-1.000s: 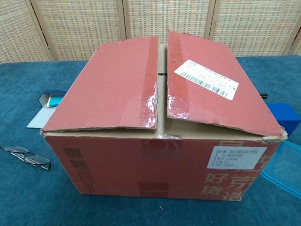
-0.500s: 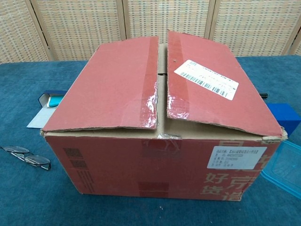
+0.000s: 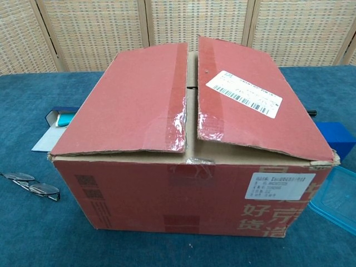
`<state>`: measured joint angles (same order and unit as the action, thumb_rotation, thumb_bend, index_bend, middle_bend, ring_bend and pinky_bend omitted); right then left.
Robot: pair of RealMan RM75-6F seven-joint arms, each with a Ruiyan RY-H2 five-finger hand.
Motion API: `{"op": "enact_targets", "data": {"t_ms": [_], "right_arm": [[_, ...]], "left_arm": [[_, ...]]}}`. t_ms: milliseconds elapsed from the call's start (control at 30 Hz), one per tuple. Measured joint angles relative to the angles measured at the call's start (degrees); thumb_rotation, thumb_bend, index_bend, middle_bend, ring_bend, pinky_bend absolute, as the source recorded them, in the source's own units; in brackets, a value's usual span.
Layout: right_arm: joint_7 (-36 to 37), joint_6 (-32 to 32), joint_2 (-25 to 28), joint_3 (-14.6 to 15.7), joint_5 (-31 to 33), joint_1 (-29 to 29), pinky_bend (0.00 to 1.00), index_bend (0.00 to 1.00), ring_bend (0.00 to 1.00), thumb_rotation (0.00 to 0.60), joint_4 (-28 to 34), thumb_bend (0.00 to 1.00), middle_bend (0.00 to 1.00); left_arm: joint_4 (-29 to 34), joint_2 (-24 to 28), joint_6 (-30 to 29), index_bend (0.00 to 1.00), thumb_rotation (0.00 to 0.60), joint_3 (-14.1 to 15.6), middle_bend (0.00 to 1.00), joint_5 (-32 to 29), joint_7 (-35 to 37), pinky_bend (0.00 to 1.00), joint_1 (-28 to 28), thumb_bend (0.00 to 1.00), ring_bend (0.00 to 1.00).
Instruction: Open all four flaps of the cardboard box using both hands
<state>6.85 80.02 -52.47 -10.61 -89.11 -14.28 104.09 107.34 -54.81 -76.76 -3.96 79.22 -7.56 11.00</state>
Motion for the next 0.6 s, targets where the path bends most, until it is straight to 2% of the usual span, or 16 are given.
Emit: {"op": "enact_targets", "data": {"t_ms": [167, 367, 600], "right_arm": [[5.7, -4.1, 1.1, -1.2, -2.6, -4.6, 0.00, 0.26, 0.00, 0.600, 1.8, 1.00, 0.22], [16.5, -12.3, 1.9, -3.1, -5.2, -13.5, 0.00, 0.29, 0.01, 0.600, 3.1, 1.00, 0.26], [23.7, -19.2, -0.1, -3.7, -7.9, -21.9, 0.00, 0.30, 0.04, 0.600, 2.5, 1.00, 0.28]], "left_arm": [[0.5, -0.1, 1.5, 0.18, 0.512, 0.5, 0.00, 0.5, -2.1, 0.00, 0.8, 0.36, 0.00], [1.3, -0.2, 2.5, 0.18, 0.512, 0.8, 0.00, 0.0, -4.3, 0.00, 1.5, 0.37, 0.00], [1.7, -0.2, 2.0, 0.18, 0.513, 0.6, 0.00, -0.3, -5.6, 0.00, 1.7, 0.38, 0.00]]}}
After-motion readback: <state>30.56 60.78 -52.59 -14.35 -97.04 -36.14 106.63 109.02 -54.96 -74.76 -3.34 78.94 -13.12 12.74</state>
